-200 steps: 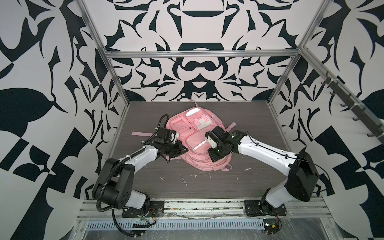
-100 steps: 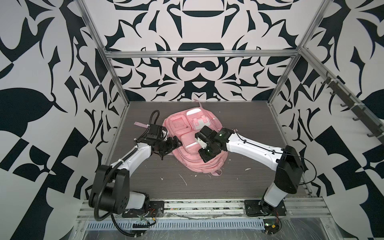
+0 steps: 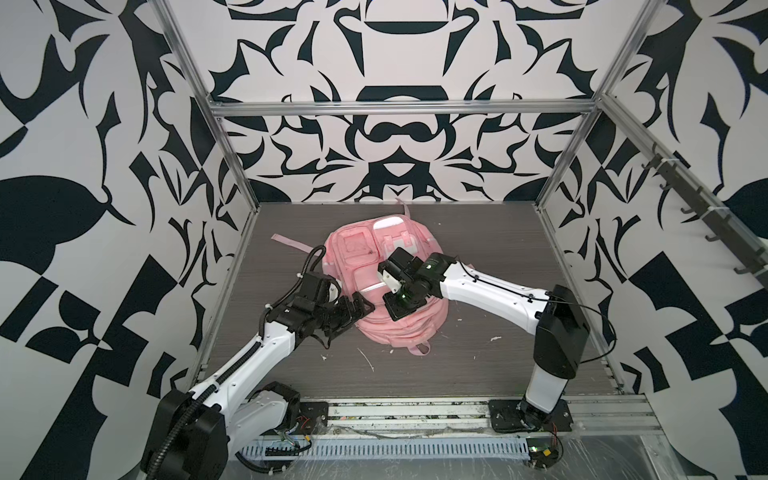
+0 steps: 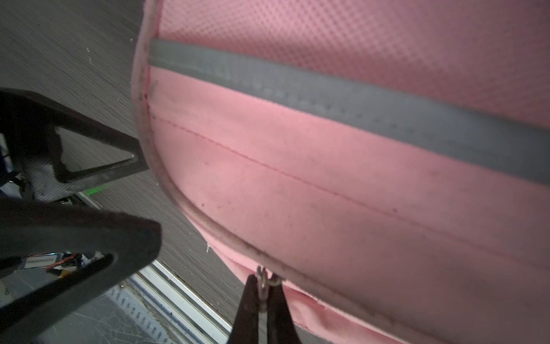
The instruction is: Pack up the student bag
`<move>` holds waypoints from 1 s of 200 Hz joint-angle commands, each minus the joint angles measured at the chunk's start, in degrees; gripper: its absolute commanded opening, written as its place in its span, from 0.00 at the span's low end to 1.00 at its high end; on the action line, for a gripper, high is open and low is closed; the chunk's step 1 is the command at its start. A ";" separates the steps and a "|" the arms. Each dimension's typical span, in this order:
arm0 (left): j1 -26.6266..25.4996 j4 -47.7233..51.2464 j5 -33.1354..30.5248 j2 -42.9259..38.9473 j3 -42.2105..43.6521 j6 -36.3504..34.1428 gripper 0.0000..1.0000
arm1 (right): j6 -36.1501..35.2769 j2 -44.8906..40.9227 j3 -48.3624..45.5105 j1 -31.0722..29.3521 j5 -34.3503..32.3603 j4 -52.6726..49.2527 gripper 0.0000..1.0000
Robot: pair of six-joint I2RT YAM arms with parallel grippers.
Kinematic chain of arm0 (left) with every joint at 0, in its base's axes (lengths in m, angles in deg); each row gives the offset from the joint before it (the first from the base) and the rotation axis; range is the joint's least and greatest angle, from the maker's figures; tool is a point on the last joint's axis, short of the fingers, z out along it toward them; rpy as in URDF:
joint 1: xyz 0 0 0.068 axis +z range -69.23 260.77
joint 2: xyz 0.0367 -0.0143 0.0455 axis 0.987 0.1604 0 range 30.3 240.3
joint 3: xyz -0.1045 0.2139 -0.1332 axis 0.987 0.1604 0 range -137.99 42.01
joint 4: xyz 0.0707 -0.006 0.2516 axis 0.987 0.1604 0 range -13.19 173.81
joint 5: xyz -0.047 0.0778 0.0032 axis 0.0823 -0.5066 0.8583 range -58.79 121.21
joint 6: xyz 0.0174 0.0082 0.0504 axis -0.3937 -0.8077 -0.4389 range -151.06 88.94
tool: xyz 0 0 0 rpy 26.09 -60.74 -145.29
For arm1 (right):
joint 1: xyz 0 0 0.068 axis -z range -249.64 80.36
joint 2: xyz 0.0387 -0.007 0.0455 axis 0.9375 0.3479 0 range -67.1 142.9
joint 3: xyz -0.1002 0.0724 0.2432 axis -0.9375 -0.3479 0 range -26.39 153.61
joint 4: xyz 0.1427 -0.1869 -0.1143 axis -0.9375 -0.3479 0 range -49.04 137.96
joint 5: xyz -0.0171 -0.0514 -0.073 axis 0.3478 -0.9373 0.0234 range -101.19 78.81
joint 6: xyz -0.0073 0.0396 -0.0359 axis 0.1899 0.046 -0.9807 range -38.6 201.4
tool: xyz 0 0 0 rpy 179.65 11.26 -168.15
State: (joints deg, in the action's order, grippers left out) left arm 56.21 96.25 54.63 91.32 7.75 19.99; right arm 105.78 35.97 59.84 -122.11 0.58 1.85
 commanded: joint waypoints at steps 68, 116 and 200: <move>0.41 -8.90 -2.71 1.62 4.38 3.47 0.51 | 3.01 0.67 5.04 -4.09 3.31 5.24 0.00; 2.64 -8.10 -2.21 1.56 4.28 2.02 0.08 | 3.41 -1.20 2.26 -4.13 1.14 2.19 0.00; 14.93 -5.26 2.89 4.26 2.91 -5.44 0.00 | 3.41 -8.44 -7.70 3.10 -2.89 -5.97 0.00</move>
State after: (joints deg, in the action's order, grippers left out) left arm 66.72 90.37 61.54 94.62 11.77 18.26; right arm 108.71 33.22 54.49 -122.61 -1.76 5.26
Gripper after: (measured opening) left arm 0.130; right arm 0.058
